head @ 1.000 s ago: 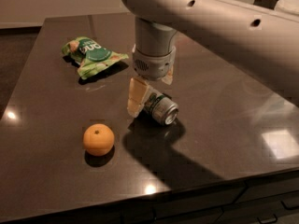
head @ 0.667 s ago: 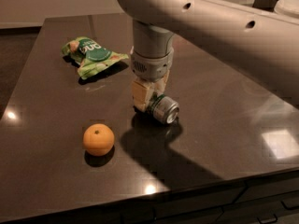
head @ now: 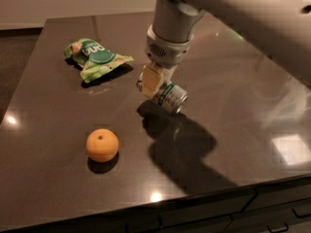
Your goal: Place 7up can upright
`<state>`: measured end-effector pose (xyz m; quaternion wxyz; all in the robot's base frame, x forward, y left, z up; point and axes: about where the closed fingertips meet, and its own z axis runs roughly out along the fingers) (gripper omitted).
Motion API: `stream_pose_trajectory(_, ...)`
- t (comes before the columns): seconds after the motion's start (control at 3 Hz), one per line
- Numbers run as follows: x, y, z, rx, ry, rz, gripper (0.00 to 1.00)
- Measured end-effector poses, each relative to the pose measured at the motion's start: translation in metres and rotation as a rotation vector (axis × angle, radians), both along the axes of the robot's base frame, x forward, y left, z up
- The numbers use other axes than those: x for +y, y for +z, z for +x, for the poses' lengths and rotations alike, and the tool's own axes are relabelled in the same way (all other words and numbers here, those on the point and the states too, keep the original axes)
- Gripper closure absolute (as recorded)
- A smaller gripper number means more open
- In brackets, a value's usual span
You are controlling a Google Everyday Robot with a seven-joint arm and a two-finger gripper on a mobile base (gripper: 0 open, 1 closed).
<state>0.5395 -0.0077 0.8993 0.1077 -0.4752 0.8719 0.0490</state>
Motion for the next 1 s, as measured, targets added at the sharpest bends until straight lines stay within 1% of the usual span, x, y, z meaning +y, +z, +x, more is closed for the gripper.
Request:
stream_pose_trajectory(0.33,-0.012,0.027,0.019,-0.074,0.067,0.169,1.0)
stream_pose_trajectory(0.67,-0.024,0.04,0.028,-0.132,0.115,0.33,1.0)
stream_pose_trajectory(1.0,-0.035,0.047,0.03,-0.188,0.14,0.469,1.0)
